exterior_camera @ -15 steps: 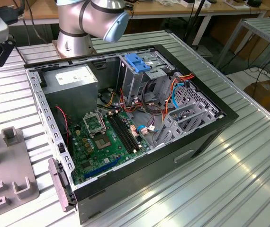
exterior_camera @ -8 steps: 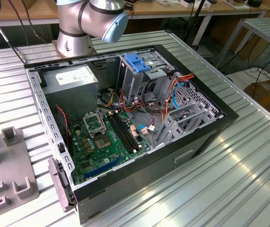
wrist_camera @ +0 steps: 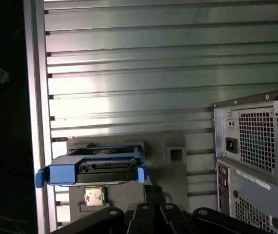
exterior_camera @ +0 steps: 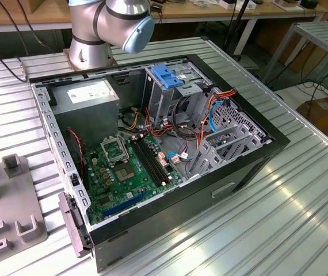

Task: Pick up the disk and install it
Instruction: 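Reach for the disk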

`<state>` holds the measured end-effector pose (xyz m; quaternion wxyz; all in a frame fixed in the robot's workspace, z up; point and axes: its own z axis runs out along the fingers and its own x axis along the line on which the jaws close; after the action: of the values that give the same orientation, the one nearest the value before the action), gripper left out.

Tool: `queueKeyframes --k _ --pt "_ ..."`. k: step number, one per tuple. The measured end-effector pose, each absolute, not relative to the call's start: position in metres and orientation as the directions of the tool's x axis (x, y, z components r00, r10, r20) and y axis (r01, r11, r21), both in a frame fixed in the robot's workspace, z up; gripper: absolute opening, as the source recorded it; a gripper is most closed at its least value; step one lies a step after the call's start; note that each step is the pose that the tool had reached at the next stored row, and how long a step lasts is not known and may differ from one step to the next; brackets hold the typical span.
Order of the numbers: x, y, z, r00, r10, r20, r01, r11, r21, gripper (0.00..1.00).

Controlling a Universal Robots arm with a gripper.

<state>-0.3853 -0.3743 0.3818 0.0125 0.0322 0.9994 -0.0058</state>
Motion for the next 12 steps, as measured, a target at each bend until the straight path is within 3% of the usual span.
queueKeyframes --k 12 --pt "-0.437 -0.374 0.381 -0.998 0.064 -0.020 0.064 0.998 -0.011 0.10"
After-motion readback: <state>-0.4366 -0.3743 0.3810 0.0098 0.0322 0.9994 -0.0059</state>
